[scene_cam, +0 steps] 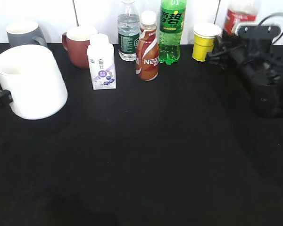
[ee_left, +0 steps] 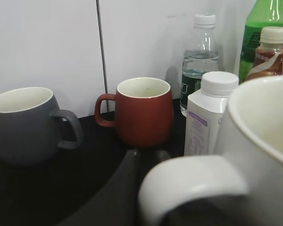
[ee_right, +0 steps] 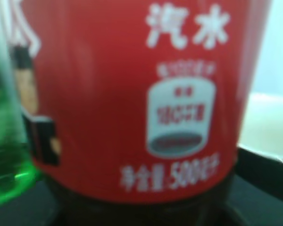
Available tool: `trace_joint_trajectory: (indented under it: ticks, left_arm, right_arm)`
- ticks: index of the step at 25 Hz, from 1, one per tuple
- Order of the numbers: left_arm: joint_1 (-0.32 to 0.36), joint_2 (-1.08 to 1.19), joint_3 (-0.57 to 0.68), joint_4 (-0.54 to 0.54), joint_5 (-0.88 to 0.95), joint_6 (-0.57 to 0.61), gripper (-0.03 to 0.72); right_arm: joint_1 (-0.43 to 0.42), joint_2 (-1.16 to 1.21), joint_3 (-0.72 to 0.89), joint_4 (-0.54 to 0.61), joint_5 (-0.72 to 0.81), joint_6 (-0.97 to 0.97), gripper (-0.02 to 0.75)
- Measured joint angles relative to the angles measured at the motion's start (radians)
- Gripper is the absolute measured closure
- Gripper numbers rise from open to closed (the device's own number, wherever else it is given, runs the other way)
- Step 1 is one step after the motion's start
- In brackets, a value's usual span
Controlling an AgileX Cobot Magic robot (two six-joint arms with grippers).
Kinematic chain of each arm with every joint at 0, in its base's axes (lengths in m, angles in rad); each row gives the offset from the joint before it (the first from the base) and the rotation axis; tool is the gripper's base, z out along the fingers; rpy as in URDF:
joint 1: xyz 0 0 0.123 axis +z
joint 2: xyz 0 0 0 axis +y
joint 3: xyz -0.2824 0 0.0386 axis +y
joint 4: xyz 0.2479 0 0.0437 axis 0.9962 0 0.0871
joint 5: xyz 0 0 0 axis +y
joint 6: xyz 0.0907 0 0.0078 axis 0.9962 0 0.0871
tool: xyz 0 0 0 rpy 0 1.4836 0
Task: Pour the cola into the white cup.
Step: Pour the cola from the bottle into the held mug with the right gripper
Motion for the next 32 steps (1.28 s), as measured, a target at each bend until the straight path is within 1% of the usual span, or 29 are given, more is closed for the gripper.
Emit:
trace_joint_trajectory:
  ticks: [1,3,4,5,6,9,11,13,16,19,26,29,32]
  left_arm:
    - [0.0,0.0,0.0,0.02,0.0,0.0,0.629]
    - [0.0,0.0,0.0,0.072,0.0,0.0,0.629]
    - [0.0,0.0,0.0,0.09,-0.001,0.0,0.629]
    - [-0.002,0.0,0.0,0.106,-0.001,0.0,0.629]
    - [-0.02,0.0,0.0,0.106,-0.001,0.0,0.629]
    - [-0.119,0.0,0.0,0.112,0.027,0.0,0.629]
    - [-0.174,0.0,0.0,0.113,0.029,0.0,0.629]
    - [-0.202,0.0,0.0,0.114,0.03,0.0,0.629]
    - [-0.203,0.0,0.0,0.114,0.03,0.0,0.629]
    - [-0.203,0.0,0.0,0.114,0.061,-0.001,0.629]
    - [-0.203,0.0,0.0,0.114,0.068,-0.001,0.629]
    - [-0.203,0.0,0.0,0.114,0.068,-0.001,0.629]
    - [-0.203,0.0,0.0,0.128,0.083,-0.001,0.629]
  right_arm:
    - [0.0,-0.056,0.034,-0.061,-0.001,0.0,0.351]
    - [0.004,-0.151,0.086,-0.223,-0.009,0.001,0.351]
    - [0.027,-0.192,0.097,-0.261,0.016,0.001,0.351]
    - [0.064,-0.225,0.099,-0.276,0.064,0.003,0.351]
    - [0.116,-0.242,0.099,-0.285,0.084,0.003,0.352]
    - [0.271,-0.247,0.1,-0.304,0.106,-0.022,0.352]
    - [0.331,-0.247,0.102,-0.312,0.108,-0.128,0.352]
    - [0.338,-0.247,0.102,-0.33,0.113,-0.28,0.352]
    - [0.338,-0.247,0.102,-0.328,0.155,-0.601,0.352]
    - [0.338,-0.248,0.102,-0.329,0.158,-0.827,0.352]
    - [0.338,-0.248,0.102,-0.329,0.159,-1.13,0.353]
    - [0.338,-0.248,0.102,-0.329,0.16,-1.225,0.353]
    - [0.338,-0.248,0.102,-0.306,0.16,-1.303,0.353]
